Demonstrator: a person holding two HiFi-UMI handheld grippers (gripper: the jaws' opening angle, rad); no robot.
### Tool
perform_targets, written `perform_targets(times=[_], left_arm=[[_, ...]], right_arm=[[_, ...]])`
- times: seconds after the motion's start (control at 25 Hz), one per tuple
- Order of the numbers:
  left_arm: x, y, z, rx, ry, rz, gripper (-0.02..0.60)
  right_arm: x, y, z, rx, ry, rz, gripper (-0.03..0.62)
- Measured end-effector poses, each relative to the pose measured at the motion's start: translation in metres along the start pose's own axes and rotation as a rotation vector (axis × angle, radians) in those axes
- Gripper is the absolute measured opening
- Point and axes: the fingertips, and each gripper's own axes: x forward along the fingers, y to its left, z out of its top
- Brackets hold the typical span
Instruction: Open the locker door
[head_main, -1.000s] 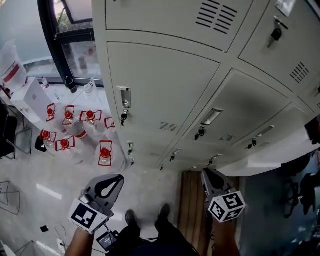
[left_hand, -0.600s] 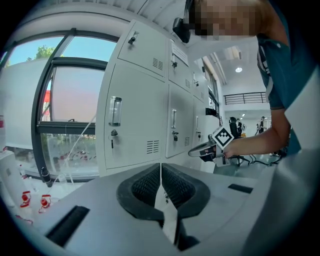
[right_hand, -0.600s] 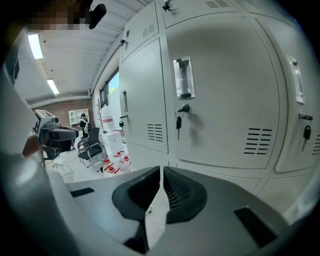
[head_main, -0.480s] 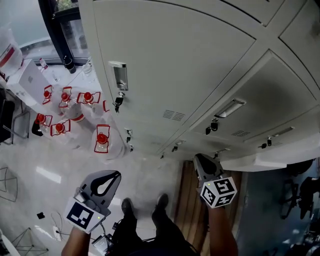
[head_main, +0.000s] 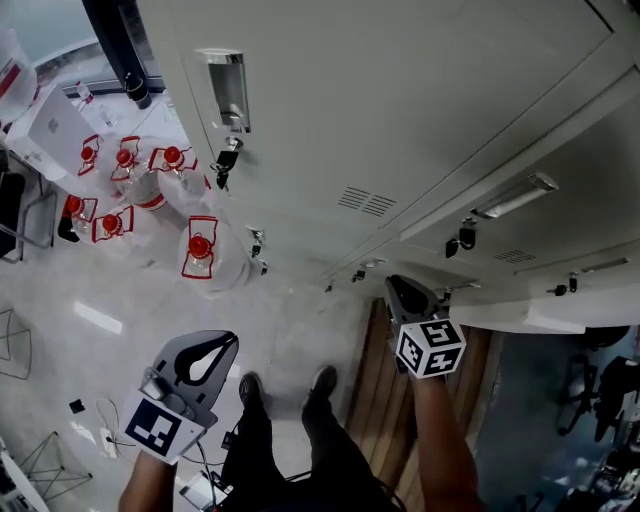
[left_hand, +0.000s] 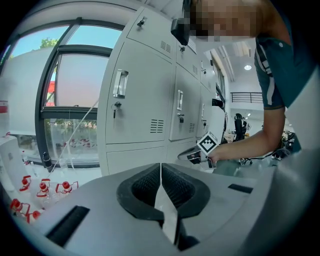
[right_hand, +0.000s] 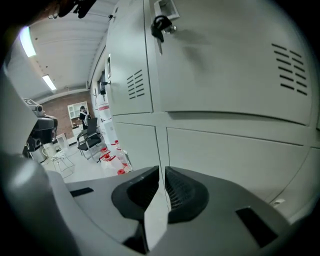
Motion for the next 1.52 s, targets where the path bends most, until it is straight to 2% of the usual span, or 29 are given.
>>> perform_targets(times=[0.36, 0.68, 0.72, 0.76, 0.8, 1.16, 1.2, 1.28, 1.52], left_arm=[[0.018, 0.016, -0.033, -0.039, 0.041, 0.003, 0.025], [0.025, 0.036, -0.054, -0.060, 0.055, 0.016, 0.025], [0.025, 0.039, -0.058, -0.060, 0.058, 0.016, 0.025], [0.026, 0.041, -0.062, -0.059, 0.062, 0.015, 0.025], [0.028, 0.042, -0.066, -0.059, 0.064, 0.013, 0.025], [0.021, 0.051, -0.082, -0.085, 0.047, 0.034, 0.025], [0.019, 0.052, -0.083, -0.087, 0.046, 0.037, 0.025], [0.016, 0.052, -0.085, -0.089, 0.048, 0.042, 0.025], [0.009, 0.049, -0.083, -0.074, 0.042, 0.038, 0.025]], right_arm=[[0.061, -0.016, -0.043, 0.001, 0.086, -0.006, 0.040], [0.102, -0.031, -0.081, 0.009, 0.168, -0.064, 0.046], [0.106, -0.033, -0.084, 0.015, 0.173, -0.070, 0.069], [0.110, -0.035, -0.087, 0.024, 0.176, -0.075, 0.128], [0.114, -0.037, -0.089, 0.033, 0.175, -0.081, 0.135], [0.135, -0.035, -0.100, 0.031, 0.161, -0.127, 0.133], [0.135, -0.036, -0.102, 0.029, 0.159, -0.137, 0.129], [0.133, -0.038, -0.104, 0.037, 0.161, -0.153, 0.066], [0.125, -0.032, -0.110, 0.042, 0.178, -0.131, 0.066]])
